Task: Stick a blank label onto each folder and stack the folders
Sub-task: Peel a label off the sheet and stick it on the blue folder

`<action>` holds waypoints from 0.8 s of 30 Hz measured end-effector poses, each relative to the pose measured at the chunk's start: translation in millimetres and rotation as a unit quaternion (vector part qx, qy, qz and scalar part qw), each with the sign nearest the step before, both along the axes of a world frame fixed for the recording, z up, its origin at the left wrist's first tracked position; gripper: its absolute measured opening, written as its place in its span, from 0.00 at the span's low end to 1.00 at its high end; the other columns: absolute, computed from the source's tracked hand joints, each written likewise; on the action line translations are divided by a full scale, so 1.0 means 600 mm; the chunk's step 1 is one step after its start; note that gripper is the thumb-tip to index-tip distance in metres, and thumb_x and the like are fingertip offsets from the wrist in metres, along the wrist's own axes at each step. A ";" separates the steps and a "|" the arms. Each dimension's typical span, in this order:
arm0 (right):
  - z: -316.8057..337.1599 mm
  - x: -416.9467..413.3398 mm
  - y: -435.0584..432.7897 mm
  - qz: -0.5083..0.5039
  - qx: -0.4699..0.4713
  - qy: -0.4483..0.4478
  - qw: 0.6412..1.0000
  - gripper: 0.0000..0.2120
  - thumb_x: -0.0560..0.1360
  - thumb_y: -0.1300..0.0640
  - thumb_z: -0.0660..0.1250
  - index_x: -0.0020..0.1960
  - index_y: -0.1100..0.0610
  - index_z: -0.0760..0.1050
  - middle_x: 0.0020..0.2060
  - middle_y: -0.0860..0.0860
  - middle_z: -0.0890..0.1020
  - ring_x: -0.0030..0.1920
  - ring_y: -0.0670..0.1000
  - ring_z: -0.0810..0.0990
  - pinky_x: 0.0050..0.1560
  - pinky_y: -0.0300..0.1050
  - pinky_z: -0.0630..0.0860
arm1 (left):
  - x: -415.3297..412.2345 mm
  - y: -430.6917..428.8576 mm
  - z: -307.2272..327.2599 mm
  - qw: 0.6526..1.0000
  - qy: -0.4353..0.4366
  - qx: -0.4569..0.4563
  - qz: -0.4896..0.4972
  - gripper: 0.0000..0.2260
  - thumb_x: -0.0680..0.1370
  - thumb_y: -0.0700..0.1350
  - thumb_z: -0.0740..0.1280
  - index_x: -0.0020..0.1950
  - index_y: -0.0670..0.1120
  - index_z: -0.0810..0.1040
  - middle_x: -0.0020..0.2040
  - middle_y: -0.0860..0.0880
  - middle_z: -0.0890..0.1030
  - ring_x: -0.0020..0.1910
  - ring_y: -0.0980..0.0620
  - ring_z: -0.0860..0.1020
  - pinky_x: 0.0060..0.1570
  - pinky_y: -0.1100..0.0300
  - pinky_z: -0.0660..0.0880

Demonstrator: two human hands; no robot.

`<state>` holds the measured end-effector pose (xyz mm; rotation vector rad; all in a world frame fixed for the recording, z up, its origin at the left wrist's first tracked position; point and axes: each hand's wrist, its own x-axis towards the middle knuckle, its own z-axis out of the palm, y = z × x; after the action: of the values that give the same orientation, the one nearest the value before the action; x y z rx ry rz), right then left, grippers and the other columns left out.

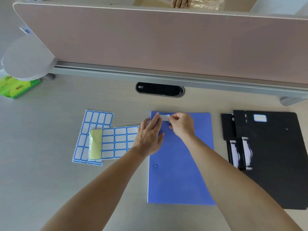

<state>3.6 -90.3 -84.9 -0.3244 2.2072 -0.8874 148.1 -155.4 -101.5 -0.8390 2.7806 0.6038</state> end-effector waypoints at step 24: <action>-0.011 -0.002 -0.017 -0.022 0.049 -0.003 0.999 0.09 0.75 0.58 0.64 0.41 0.62 0.80 0.37 0.59 0.85 0.34 0.60 0.82 0.29 0.44 0.74 | -0.012 -0.027 0.026 0.984 -0.124 -0.073 -0.102 0.29 0.82 0.58 0.53 0.80 0.47 0.54 0.82 0.54 0.50 0.76 0.39 0.53 0.73 0.44 0.53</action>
<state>2.6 -100.5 -91.3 -0.2280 2.2513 -0.7999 140.7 -171.9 -86.0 -0.5955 2.6568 0.2445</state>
